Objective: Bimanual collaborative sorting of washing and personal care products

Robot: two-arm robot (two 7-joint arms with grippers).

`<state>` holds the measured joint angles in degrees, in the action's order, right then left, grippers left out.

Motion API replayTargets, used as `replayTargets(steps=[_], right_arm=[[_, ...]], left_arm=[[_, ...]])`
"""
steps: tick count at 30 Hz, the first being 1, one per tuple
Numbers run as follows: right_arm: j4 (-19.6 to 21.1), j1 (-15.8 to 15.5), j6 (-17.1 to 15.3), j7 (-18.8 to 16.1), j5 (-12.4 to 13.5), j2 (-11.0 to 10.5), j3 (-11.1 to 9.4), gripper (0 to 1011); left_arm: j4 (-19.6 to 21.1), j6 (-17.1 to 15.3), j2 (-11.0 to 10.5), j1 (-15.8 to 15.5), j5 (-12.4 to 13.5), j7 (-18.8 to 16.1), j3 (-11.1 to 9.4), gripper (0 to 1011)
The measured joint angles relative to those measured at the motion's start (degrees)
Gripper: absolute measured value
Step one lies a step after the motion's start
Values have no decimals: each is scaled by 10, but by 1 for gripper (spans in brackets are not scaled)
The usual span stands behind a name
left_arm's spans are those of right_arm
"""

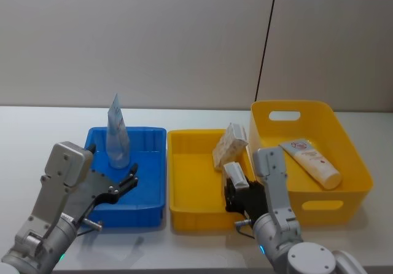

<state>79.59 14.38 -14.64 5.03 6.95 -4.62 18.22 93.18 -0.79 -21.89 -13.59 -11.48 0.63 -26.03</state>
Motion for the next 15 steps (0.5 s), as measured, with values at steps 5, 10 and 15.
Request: replayTargets(steps=[5,10,15], right_arm=[[10,-1,22,-14,4,-1,-2,310],[26,-2,47,-30,12,-2,-7,308],[41,0,69,-46,22,-1,-13,310]], left_arm=[[0,0,0,0,0,0,0,1001],[0,0,0,0,0,0,0,1001],[0,0,0,0,0,0,0,1001]])
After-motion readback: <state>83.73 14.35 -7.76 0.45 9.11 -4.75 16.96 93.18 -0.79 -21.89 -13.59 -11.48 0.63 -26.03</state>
